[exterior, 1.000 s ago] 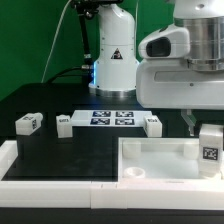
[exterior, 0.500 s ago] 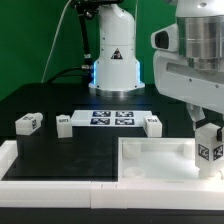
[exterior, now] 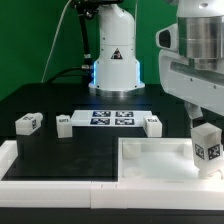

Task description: Assemble one leg

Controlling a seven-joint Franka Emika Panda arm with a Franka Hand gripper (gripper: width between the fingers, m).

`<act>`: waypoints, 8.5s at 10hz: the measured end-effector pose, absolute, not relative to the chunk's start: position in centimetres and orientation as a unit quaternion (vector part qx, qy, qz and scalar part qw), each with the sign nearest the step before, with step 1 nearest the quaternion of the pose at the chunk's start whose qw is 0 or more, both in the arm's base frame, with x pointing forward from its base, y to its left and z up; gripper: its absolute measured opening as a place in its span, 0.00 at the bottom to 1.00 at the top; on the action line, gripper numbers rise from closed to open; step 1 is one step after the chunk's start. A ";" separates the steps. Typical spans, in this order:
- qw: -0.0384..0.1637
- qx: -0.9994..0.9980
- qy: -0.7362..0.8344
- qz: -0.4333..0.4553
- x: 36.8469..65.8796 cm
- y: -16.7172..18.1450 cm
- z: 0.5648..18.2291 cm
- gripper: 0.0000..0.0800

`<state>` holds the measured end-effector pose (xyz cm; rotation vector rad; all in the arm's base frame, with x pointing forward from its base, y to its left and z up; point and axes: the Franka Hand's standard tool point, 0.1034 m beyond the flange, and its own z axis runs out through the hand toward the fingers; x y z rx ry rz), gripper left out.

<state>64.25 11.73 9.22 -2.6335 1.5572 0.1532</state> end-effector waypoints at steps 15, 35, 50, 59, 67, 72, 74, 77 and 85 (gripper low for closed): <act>0.059 -0.995 -0.081 0.024 63.9 11.3 8.5 0.55; 0.017 -0.963 0.269 0.029 63.6 12.5 7.8 0.81; 0.008 -0.929 0.369 0.025 64.0 12.0 8.1 0.36; 0.001 -0.813 0.582 0.021 64.0 12.2 8.1 0.72; 0.006 -0.996 0.085 0.011 64.1 12.9 8.1 0.81; 0.007 -1.000 -0.004 0.008 64.2 12.6 8.2 0.65; 0.006 -1.000 0.021 0.009 64.2 12.4 8.2 0.36; 0.010 -0.978 0.209 0.012 64.5 11.9 8.2 0.36; 0.004 -0.807 0.590 0.015 64.5 10.8 7.9 0.37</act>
Offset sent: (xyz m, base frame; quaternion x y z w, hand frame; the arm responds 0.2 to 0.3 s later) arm -0.0033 -0.0011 -0.0059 0.0011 -0.0094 -0.2132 0.9770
